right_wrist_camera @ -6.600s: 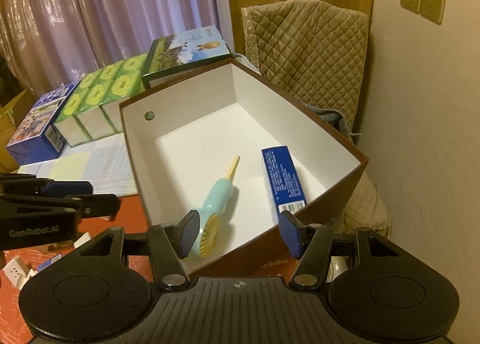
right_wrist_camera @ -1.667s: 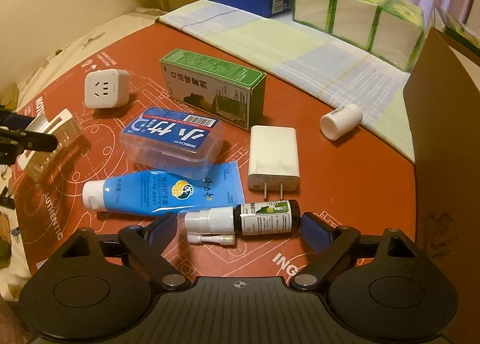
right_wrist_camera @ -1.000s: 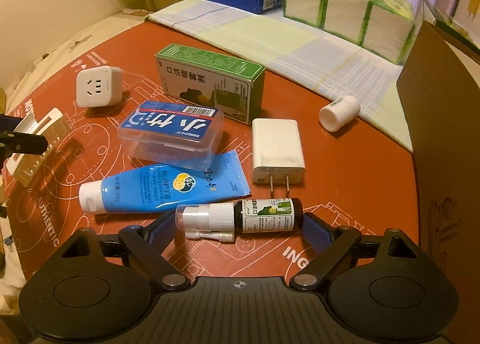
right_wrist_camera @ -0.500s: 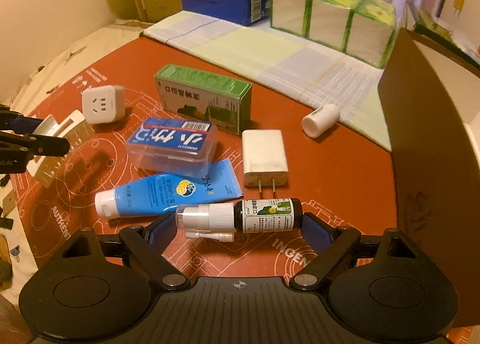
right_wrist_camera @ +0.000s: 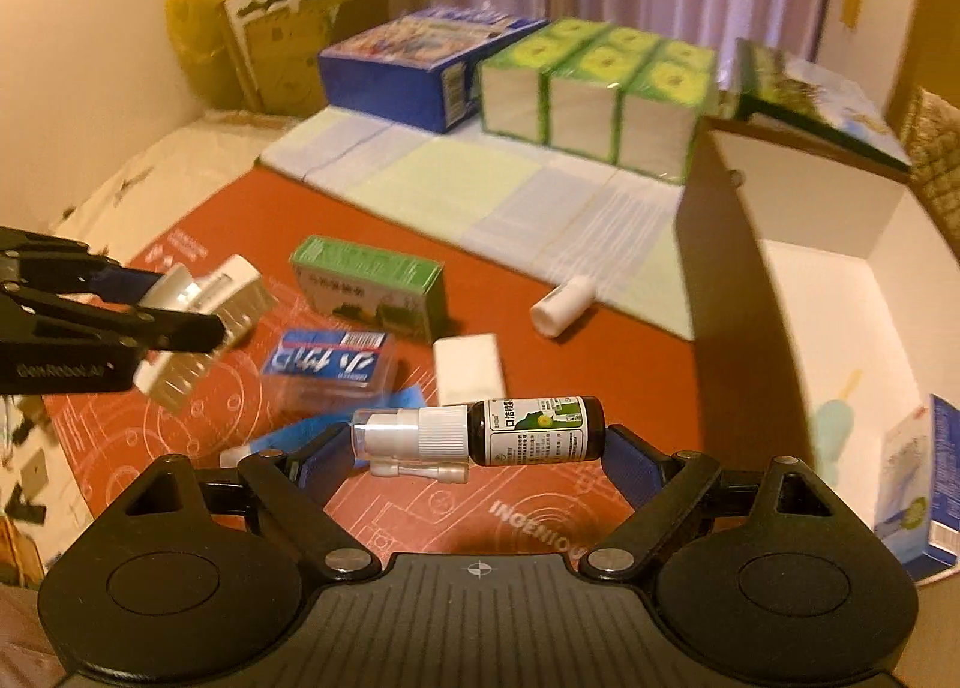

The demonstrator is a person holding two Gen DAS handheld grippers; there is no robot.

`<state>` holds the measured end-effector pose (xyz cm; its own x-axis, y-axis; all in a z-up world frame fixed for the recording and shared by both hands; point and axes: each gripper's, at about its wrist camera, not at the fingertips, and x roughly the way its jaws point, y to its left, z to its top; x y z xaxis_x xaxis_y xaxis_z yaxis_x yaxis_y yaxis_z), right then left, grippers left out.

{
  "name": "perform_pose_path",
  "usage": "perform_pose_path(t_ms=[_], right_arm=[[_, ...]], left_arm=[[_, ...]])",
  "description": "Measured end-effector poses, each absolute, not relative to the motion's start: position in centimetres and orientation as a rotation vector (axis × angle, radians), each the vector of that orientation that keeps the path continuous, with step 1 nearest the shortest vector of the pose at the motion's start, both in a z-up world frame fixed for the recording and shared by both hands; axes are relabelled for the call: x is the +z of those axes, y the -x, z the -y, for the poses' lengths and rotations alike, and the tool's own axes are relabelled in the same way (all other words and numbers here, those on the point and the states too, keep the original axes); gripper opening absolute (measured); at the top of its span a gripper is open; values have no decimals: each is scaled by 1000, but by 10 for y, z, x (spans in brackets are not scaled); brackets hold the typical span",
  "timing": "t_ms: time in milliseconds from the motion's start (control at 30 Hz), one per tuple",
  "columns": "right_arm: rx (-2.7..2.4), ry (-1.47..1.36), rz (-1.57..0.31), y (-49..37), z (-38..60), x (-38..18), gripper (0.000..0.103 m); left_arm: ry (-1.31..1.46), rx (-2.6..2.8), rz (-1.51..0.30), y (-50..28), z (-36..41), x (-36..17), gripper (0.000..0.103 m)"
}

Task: Organize rigid objects
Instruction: 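Carry the hair clip and spray bottle over the brown box with both grippers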

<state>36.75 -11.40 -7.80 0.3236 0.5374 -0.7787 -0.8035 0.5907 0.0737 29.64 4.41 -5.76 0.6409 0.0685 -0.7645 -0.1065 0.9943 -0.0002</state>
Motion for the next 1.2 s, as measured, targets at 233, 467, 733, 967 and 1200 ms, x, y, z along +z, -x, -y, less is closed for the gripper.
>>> perform_pose_path(t_ms=[233, 467, 733, 967, 1200], right_arm=[[822, 290, -842, -382, 147, -53, 86], [711, 238, -828, -408, 190, -39, 86], [620, 209, -824, -448, 236, -31, 86], [591, 206, -823, -495, 257, -33, 86], [585, 220, -831, -542, 263, -46, 86]], left_arm=[[8, -30, -848, -334, 0, -42, 37], [-40, -163, -826, -378, 51, -35, 37], [-84, -271, -802, -430, 106, -30, 37], [-96, -297, -814, -479, 135, -35, 36], [-88, -286, -841, -527, 148, -47, 36]])
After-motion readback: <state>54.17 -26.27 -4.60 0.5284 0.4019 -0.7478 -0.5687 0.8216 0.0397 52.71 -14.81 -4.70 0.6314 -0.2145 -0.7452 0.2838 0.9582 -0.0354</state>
